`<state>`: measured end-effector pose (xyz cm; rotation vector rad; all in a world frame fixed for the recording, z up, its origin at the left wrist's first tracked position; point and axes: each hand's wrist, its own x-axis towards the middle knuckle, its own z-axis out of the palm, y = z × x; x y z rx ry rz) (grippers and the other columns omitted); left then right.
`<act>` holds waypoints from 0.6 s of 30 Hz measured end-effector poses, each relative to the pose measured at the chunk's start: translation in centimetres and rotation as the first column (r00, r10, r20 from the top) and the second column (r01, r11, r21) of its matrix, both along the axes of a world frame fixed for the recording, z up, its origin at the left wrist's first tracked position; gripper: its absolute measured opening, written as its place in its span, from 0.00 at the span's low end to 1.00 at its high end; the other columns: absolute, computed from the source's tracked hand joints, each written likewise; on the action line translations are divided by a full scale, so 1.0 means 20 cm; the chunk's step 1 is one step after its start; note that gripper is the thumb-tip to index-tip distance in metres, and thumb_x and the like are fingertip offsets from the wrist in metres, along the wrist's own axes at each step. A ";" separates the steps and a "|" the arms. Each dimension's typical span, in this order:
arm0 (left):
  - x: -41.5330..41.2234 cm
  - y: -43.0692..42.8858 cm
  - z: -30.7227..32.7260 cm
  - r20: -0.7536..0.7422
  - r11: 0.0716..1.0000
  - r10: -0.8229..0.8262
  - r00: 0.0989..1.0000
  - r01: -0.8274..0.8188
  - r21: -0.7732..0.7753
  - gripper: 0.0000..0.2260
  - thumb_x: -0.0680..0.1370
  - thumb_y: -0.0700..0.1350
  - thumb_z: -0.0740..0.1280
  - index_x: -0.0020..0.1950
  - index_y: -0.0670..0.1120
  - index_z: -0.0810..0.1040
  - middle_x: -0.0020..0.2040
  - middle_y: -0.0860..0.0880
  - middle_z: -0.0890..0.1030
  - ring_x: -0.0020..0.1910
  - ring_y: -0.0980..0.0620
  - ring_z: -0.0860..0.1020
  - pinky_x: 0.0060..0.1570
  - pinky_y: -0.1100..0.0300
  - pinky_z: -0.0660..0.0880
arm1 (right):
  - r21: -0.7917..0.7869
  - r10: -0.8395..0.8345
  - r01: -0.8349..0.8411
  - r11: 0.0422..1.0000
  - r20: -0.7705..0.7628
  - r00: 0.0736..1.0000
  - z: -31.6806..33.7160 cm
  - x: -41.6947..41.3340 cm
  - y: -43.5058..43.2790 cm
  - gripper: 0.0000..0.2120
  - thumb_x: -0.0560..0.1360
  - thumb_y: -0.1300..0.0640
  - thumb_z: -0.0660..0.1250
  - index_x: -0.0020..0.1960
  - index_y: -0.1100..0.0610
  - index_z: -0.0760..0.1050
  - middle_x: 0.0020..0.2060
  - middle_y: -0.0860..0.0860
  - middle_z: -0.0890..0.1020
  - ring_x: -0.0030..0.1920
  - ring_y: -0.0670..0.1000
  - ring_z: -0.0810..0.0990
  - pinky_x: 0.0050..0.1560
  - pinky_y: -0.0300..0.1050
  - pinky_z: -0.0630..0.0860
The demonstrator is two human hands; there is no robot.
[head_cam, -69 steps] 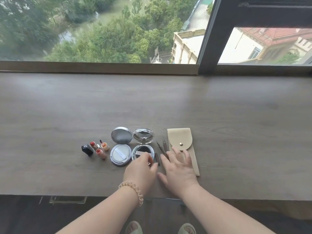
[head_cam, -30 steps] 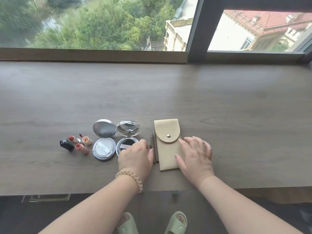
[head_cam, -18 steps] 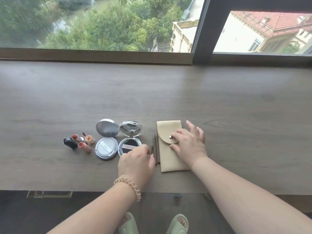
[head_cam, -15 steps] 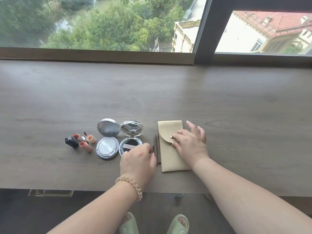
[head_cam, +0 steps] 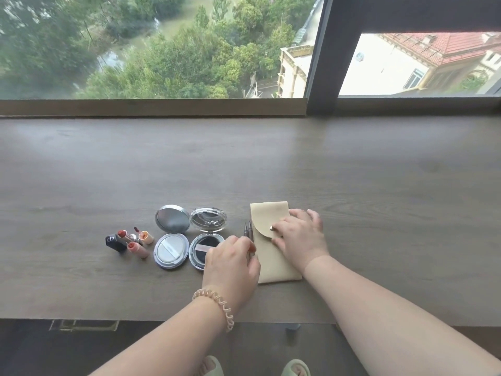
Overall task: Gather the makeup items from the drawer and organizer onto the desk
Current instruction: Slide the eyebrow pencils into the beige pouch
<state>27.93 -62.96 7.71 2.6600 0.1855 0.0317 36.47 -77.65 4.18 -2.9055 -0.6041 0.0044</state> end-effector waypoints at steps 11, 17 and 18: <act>0.07 -0.05 0.03 -0.038 0.988 0.016 0.999 -0.022 -0.153 0.15 0.73 0.47 0.65 0.59 0.50 0.73 0.55 0.51 0.75 0.58 0.49 0.72 0.60 0.53 0.67 | -0.021 0.039 -0.035 0.999 0.303 0.952 0.07 0.00 -0.01 0.10 0.60 0.62 0.75 0.28 0.54 0.75 0.26 0.48 0.79 0.46 0.56 0.82 0.61 0.60 0.63; 0.19 -0.11 0.17 -0.248 0.796 0.185 0.951 -0.293 -0.530 0.27 0.70 0.48 0.70 0.67 0.49 0.65 0.59 0.48 0.73 0.57 0.50 0.75 0.58 0.56 0.71 | 0.108 0.049 -0.124 0.986 0.527 0.848 0.27 0.00 -0.12 0.10 0.71 0.57 0.61 0.36 0.53 0.79 0.31 0.47 0.81 0.50 0.56 0.82 0.63 0.61 0.61; 0.20 -0.13 0.20 -0.321 0.686 0.169 0.932 -0.345 -0.640 0.27 0.70 0.47 0.71 0.66 0.48 0.66 0.56 0.48 0.76 0.52 0.50 0.78 0.54 0.55 0.75 | 0.107 0.055 -0.135 0.985 0.549 0.834 0.31 0.00 -0.13 0.10 0.72 0.57 0.61 0.36 0.53 0.79 0.31 0.46 0.81 0.50 0.56 0.82 0.63 0.61 0.62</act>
